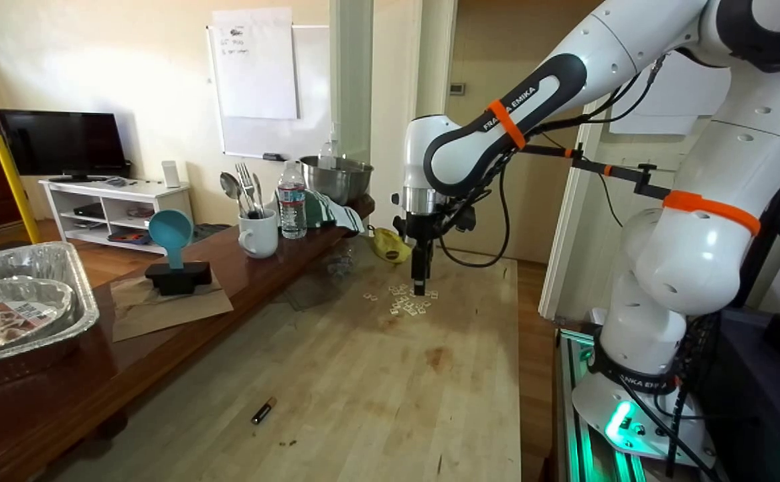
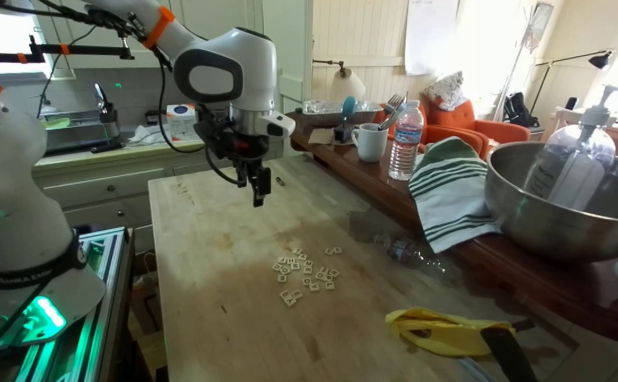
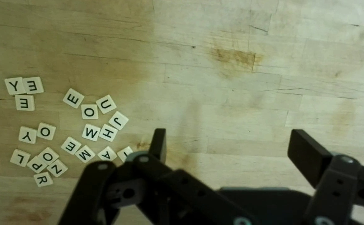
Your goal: Spell the word tame using the tile letters
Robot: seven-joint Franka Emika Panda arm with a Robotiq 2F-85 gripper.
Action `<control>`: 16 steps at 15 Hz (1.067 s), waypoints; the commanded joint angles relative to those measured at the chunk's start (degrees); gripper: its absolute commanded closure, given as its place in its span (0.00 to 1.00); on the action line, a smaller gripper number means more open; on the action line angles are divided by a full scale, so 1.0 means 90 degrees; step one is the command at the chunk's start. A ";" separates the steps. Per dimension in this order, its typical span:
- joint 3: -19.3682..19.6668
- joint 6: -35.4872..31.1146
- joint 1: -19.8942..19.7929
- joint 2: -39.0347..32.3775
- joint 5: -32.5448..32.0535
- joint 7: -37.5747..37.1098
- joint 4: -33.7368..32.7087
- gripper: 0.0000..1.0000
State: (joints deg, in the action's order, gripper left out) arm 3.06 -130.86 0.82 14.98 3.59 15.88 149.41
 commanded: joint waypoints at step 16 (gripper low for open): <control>0.0026 -0.1816 -0.0395 -0.1945 -0.2249 -0.0200 -0.0459 0.89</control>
State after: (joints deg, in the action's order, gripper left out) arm 2.70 -142.23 -1.65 1.40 -13.37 15.56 146.52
